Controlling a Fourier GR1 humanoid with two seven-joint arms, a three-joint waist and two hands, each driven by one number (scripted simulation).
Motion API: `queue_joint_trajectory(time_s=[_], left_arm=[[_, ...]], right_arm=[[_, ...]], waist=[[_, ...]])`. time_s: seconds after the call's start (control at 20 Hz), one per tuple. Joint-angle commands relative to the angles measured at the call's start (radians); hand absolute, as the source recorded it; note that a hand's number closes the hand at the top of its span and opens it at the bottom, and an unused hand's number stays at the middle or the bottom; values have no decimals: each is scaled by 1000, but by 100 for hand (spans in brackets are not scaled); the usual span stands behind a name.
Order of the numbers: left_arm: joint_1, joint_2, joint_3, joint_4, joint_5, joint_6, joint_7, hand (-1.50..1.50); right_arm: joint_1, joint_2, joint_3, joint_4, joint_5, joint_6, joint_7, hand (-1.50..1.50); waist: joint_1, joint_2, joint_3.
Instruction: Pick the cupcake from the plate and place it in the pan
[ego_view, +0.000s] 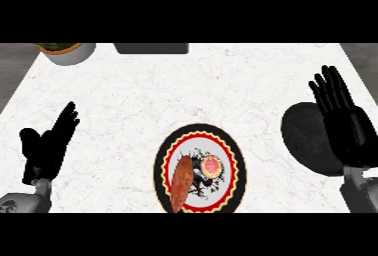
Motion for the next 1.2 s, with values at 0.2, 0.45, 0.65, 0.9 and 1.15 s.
queue_joint_trajectory(time_s=[0.2,0.45,0.65,0.9,1.15], left_arm=[[-138,1,-110,-89,-67,-85,-18,0],[-170,-24,-143,-77,-50,-133,-3,0],[-66,-42,-157,-155,-82,-110,0,0],[-118,-49,-116,-103,-81,-114,35,0],[-56,-37,-126,-195,-78,-129,42,0]], right_arm=[[-222,8,248,221,100,151,233,-150],[-265,-9,440,344,534,-2,208,150],[-268,159,392,571,518,-19,50,-150],[-352,43,478,436,568,225,269,-150],[-486,53,556,447,672,340,455,-150]], waist=[[95,47,0],[62,39,1],[26,25,3],[5,20,0],[20,16,0]])
